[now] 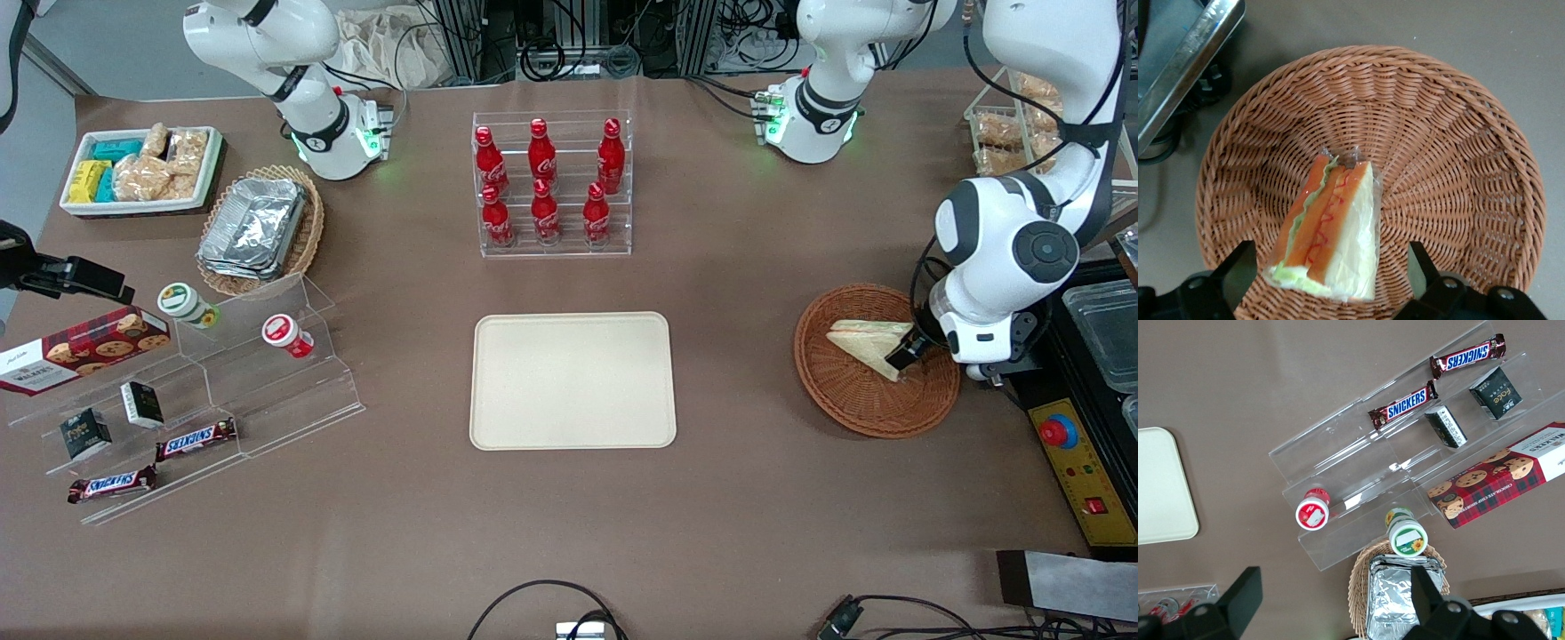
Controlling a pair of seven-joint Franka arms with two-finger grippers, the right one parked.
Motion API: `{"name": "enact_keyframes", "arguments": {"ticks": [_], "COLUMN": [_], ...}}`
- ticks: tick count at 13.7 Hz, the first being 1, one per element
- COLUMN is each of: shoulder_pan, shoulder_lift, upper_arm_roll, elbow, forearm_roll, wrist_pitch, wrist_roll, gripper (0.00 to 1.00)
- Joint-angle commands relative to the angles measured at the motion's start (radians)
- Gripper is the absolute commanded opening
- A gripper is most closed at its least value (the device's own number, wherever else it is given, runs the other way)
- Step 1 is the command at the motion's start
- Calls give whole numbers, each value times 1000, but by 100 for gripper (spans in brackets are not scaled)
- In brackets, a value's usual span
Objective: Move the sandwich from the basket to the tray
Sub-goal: 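Lower the left gripper onto the sandwich and close it on the wrapper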
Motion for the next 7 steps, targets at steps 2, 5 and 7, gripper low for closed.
{"name": "enact_keyframes", "arguments": {"ticks": [2, 5, 7], "shoulder_pan": [1, 1, 1], "shoulder_lift": [14, 23, 28], "upper_arm_roll": [-1, -1, -1], "elbow": [-34, -40, -54], "forearm_roll": [19, 19, 19], "wrist_pitch": [67, 86, 105], "wrist_roll": [-24, -32, -34], "gripper": [100, 100, 100]}}
